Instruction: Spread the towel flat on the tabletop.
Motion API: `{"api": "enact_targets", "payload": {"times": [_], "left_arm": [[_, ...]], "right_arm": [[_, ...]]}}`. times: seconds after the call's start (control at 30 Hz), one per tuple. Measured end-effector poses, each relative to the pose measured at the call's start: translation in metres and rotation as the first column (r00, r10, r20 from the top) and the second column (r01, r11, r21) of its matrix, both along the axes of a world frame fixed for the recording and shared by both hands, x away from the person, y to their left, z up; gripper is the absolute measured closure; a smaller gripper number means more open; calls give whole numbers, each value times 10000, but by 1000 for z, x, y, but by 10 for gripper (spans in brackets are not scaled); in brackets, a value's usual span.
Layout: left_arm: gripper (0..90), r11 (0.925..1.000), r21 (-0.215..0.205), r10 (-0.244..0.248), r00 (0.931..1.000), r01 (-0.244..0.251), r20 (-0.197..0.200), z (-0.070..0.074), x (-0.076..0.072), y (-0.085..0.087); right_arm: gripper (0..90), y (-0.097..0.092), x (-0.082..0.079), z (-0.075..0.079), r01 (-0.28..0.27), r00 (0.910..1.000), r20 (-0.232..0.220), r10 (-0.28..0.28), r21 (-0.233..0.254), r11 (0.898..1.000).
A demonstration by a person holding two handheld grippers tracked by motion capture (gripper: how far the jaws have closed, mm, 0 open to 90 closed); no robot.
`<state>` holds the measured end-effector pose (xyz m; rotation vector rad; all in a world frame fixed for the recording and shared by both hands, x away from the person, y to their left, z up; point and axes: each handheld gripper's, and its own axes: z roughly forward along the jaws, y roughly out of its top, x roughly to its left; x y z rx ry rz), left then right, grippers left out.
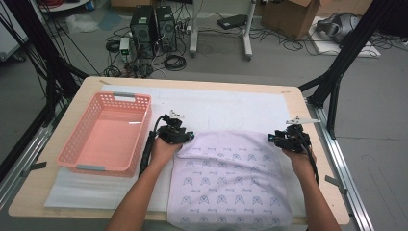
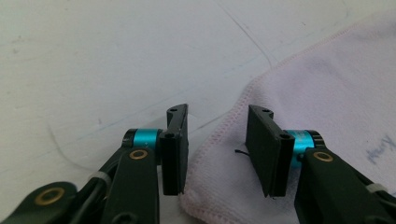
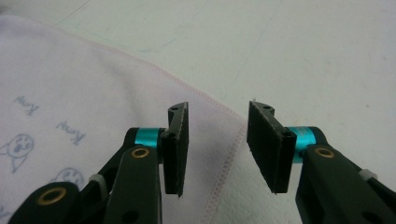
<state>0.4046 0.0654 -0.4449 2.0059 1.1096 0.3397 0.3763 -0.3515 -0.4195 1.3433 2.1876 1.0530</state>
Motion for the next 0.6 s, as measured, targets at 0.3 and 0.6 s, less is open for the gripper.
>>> {"api": "enact_targets", "payload": {"times": [0.3,0.6], "left_arm": [[854,9978,548,-379,9991,367,202,2,-5,-9],[860,9915,-621,1261,9648,-1147,2307,19,7,9]], "right_arm": [[453,2,19,-15,237,9993,-282,-232,192,9995],[506,16,29,-24,184,9993,-315,-196,-389,9991]]}}
